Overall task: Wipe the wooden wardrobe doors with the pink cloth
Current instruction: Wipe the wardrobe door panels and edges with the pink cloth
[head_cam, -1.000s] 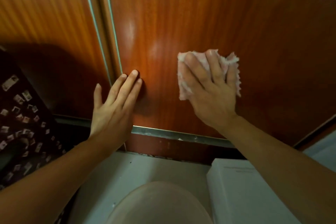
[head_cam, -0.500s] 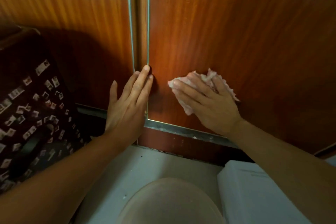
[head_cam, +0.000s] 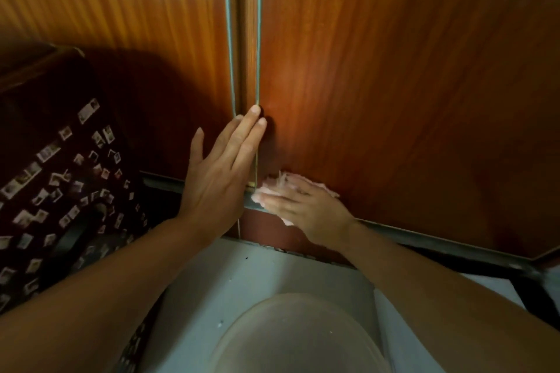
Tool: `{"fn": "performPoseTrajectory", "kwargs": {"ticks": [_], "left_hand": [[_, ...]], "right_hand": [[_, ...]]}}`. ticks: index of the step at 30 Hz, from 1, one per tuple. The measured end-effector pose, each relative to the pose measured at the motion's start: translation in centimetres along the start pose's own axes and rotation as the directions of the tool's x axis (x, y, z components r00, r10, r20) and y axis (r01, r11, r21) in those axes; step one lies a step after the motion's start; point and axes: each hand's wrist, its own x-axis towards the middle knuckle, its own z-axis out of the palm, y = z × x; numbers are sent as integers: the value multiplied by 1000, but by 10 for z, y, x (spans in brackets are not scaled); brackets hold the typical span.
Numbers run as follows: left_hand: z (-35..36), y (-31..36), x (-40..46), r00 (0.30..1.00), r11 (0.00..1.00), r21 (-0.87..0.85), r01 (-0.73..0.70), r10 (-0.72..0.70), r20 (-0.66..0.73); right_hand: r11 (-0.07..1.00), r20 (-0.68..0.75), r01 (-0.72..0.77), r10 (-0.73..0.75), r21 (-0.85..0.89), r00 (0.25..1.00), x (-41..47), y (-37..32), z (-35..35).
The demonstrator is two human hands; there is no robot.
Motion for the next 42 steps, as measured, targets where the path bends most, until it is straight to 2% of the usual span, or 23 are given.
{"fn": "performPoseTrajectory", "kwargs": {"ticks": [2,4,11,14,18,21,23,24,27,29,31,33,36,38,42], "left_hand": [[-1,5,0,1000,999,51,-1,0,17],[-2,12,0,999,996,91,-4,0,33],[-7,33,3,997,985,170,23,-35,67],[-20,45,15,999,982,186,-16,10,34],[-48,57,39,999,974,221,-41,47,-22],[-73,51,52,996,965,257,-53,69,-52],[-88,41,58,994,953,293,-81,99,-47],[-95,35,62,991,941,319,-110,127,-34],[-117,17,75,965,874,414,-255,260,46],[-141,7,87,920,803,452,-389,366,140],[-160,-8,100,858,731,452,-511,466,217],[-175,-27,112,829,691,465,-554,505,240],[-192,-53,121,812,683,467,-562,565,150],[-201,-71,126,822,716,435,-547,557,117],[-213,-101,132,817,739,387,-552,573,72]], "right_hand": [[998,72,64,-63,-9,995,-13,0,6],[998,70,64,-63,-12,996,-40,16,9],[989,177,-84,105,-124,979,-215,88,-7],[971,91,-185,201,-153,975,-248,115,-23],[943,-130,-281,260,-179,957,-197,149,-54],[871,-322,-480,427,-105,845,-125,165,-91],[835,-360,-550,506,-23,784,-87,161,-107],[853,-342,-521,480,-34,808,-73,156,-108],[953,-182,-275,250,-127,951,-59,143,-96],[970,-148,-180,157,-162,977,-53,145,-97],[966,-182,-188,156,-178,971,-39,152,-108],[944,-252,-307,270,-122,929,-16,163,-130],[857,-356,-505,506,103,786,25,175,-165],[785,-369,-552,620,282,693,48,176,-180],[666,-344,-584,743,464,574,84,168,-194]]}}
